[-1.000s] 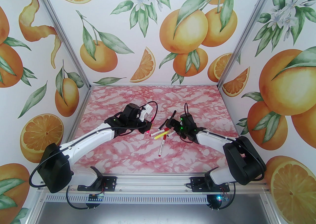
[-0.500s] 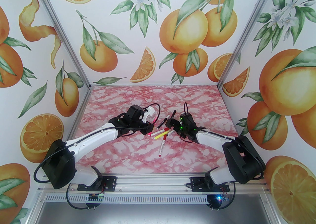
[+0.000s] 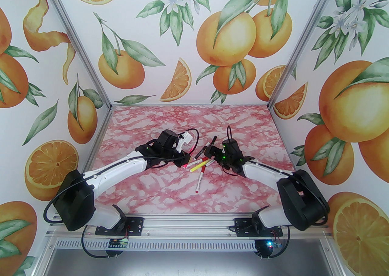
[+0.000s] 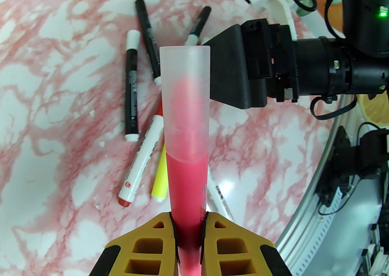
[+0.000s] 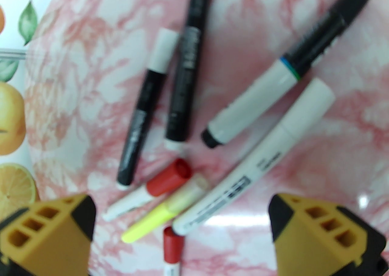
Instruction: Open the pen caps
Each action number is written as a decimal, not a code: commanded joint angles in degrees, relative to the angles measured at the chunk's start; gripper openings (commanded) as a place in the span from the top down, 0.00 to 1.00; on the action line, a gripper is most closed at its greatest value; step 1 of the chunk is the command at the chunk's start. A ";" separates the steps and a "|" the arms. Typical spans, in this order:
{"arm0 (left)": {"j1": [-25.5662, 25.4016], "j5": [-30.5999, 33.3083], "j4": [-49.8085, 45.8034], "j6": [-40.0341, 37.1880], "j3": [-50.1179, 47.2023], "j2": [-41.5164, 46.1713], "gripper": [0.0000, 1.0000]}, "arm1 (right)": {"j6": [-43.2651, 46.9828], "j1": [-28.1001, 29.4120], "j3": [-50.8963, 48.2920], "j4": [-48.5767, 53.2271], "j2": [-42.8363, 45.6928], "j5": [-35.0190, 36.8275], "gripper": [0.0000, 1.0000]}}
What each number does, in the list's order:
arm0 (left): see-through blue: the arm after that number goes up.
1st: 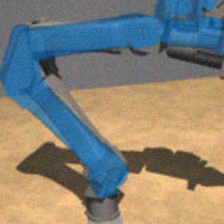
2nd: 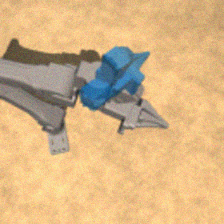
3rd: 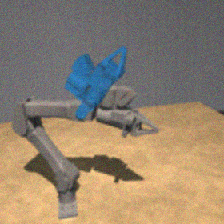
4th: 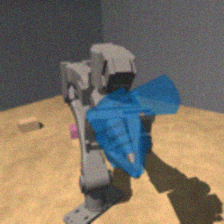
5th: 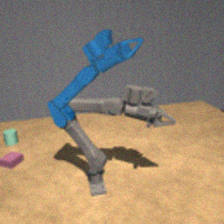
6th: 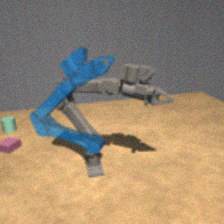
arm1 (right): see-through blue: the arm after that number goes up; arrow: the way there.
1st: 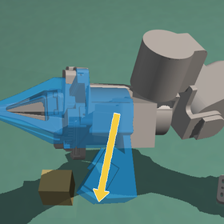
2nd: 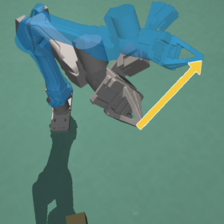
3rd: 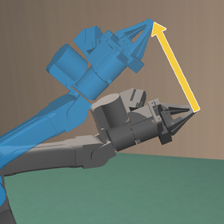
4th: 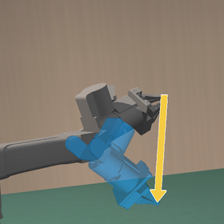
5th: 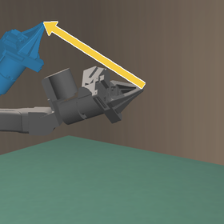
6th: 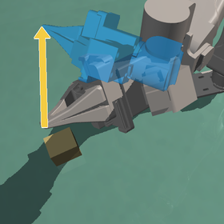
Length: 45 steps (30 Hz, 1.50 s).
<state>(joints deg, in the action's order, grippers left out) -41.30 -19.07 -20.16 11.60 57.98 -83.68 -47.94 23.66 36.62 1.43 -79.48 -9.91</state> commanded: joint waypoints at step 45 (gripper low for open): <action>-1.12 -15.91 8.41 0.18 0.90 0.27 0.84 | 1.15 11.06 11.45 1.89 9.59 -0.21 0.56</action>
<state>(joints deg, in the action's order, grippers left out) -42.09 -33.08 -14.02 11.68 58.00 -84.79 -45.87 34.44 46.35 5.76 -69.19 -11.99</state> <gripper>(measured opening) 0.158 0.444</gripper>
